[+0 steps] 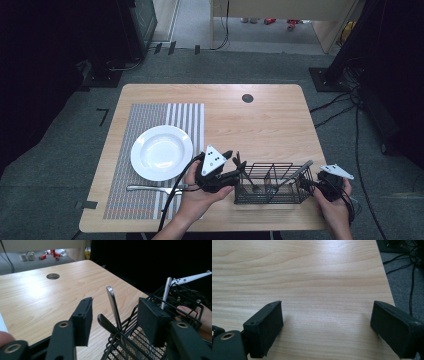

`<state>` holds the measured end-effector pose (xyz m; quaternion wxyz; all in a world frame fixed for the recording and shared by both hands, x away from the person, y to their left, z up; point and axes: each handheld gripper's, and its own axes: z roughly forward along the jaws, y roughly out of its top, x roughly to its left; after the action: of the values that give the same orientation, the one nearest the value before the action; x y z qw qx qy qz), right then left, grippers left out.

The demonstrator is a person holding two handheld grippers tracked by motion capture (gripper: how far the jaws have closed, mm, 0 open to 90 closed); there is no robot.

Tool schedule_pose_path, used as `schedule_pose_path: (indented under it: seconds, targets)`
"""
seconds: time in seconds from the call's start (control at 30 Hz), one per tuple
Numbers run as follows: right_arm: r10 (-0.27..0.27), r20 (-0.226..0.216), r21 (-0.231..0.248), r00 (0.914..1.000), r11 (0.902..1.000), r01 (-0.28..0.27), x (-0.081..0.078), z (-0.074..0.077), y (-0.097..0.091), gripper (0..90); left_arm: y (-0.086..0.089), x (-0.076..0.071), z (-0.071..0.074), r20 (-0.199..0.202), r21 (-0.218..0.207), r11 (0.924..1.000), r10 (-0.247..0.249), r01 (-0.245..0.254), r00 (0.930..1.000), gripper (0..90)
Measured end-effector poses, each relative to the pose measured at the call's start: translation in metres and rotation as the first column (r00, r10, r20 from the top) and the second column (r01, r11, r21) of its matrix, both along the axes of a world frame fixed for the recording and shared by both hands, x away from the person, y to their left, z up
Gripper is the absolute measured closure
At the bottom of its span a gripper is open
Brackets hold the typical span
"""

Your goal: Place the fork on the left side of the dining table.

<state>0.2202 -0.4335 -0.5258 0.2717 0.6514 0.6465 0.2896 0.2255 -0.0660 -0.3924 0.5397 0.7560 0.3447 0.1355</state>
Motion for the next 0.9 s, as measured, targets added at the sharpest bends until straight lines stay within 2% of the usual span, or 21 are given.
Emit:
schedule_pose_path:
  seconds: [0.03, 0.23, 0.3, 0.33, 0.4, 0.43, 0.53, 0.6, 0.7, 0.8, 0.87, 0.9]
  targets:
    - [0.0, 0.0, 0.0, 1.0, 1.0, 0.0, 0.0, 0.0, 0.0, 10.8, -0.001, 0.0, 0.001, 0.003, 0.004, 1.0, 0.006, -0.006, 1.0, 49.4]
    - [0.002, 0.001, 0.001, 1.0, 1.0, -0.002, 0.0, 0.0, 0.0, 10.8, -0.007, -0.002, 0.004, 0.036, 0.027, 0.9994, 0.02, -0.021, 0.9992, 64.9]
    - [0.002, 0.001, 0.001, 1.0, 1.0, -0.002, 0.0, 0.0, 0.0, 10.8, -0.008, -0.002, 0.004, 0.033, 0.029, 0.9993, 0.022, -0.023, 0.9992, 66.8]
    - [0.003, 0.001, 0.001, 1.0, 1.0, -0.003, 0.0, 0.0, 0.0, 10.8, -0.009, -0.001, 0.003, 0.031, 0.03, 0.9993, 0.022, -0.023, 0.9993, 71.7]
    - [0.003, 0.001, 0.001, 1.0, 1.0, -0.003, 0.0, 0.0, 0.0, 10.8, -0.009, -0.001, 0.003, 0.031, 0.033, 0.9989, 0.033, -0.034, 0.999, 74.4]
    - [0.003, 0.001, 0.001, 1.0, 1.0, -0.003, 0.0, 0.0, 0.0, 10.8, -0.007, -0.001, 0.004, 0.01, 0.014, 0.9997, 0.02, -0.02, 0.9997, 81.2]
    - [0.003, 0.001, 0.001, 1.0, 1.0, -0.003, 0.0, 0.0, 0.0, 10.8, -0.007, -0.001, 0.005, 0.009, 0.016, 0.9997, 0.016, -0.017, 0.9998, 82.5]
    - [0.003, 0.001, 0.002, 1.0, 1.0, -0.003, 0.0, 0.0, 0.0, 10.8, -0.007, -0.003, 0.005, 0.019, 0.018, 0.9993, 0.031, -0.032, 0.9993, 82.9]
    - [0.003, 0.001, 0.001, 1.0, 1.0, -0.003, 0.0, 0.0, 0.0, 10.8, -0.006, -0.002, 0.007, 0.011, -0.011, 0.9998, 0.018, -0.018, 0.9998, 84.3]
    - [0.003, 0.001, 0.001, 1.0, 1.0, -0.003, 0.0, 0.0, 0.0, 10.8, -0.005, -0.002, 0.008, 0.021, -0.03, 0.9994, 0.019, -0.019, 0.9996, 85.6]
    - [0.003, 0.001, 0.001, 1.0, 1.0, -0.003, 0.0, 0.0, 0.0, 10.8, -0.003, -0.001, 0.011, 0.019, -0.071, 0.9973, -0.02, 0.021, 0.9996, 88.4]
    - [0.003, 0.001, 0.001, 1.0, 1.0, -0.003, 0.0, 0.0, 0.0, 10.8, -0.003, -0.002, 0.012, 0.026, -0.07, 0.9972, -0.022, 0.024, 0.9994, 88.8]
